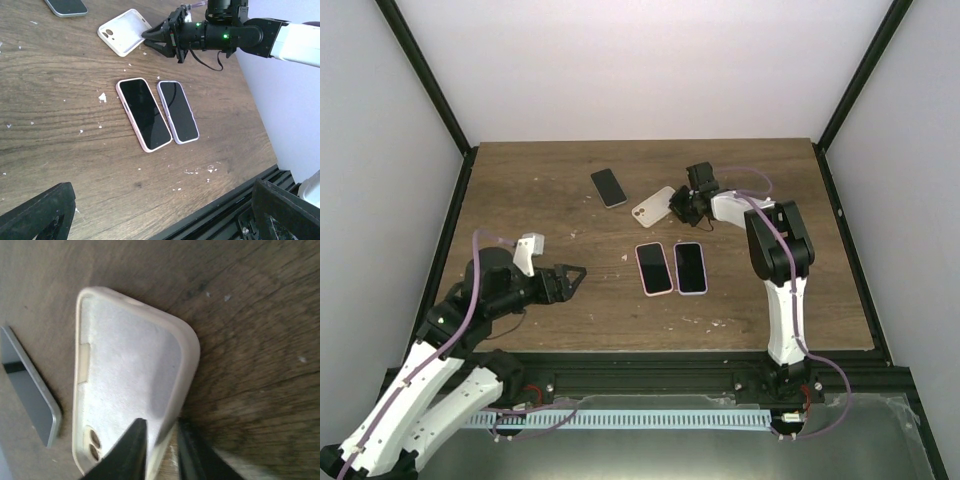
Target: Put the phone into the phone case
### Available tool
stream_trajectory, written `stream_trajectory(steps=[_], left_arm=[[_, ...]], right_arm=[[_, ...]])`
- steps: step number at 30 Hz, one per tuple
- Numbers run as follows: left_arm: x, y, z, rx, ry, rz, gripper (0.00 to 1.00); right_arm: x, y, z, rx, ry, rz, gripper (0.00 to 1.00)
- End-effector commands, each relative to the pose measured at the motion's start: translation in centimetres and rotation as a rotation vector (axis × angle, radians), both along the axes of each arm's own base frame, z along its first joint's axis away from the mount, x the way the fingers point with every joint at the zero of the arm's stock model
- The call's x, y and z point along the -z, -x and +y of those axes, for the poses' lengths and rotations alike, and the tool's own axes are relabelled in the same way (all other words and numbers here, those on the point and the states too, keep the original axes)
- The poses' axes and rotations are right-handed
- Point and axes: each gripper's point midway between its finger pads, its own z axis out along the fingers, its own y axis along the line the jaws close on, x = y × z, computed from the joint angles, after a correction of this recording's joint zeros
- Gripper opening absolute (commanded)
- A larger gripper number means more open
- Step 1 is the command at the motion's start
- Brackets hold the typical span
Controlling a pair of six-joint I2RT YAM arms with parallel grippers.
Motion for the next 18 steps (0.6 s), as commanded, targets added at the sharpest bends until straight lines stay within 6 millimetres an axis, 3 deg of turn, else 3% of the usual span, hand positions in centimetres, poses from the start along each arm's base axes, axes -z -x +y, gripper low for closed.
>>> stream_trajectory(steps=[1, 6, 10, 18], left_arm=[[0.3, 0.2, 0.5, -0.013, -0.019, 0.009, 0.98], [0.5, 0.6, 0.7, -0.016, -0.013, 0.023, 0.98], [0.1, 0.8, 0.7, -0.023, 0.011, 0.009, 0.98], [-0.7, 0.9, 2.0, -0.066, -0.029, -0.011, 0.98]], right_arm=[[0.2, 0.3, 0.0, -0.018, 0.066, 0.019, 0.14], [-1.9, 0.2, 0.3, -0.05, 0.061, -0.032, 0.01], [-3.9, 0.7, 1.4, -0.127, 0.028, -0.075, 0.01], [-9.1, 5.3, 4.8, -0.315, 0.028, -0.165, 0.01]])
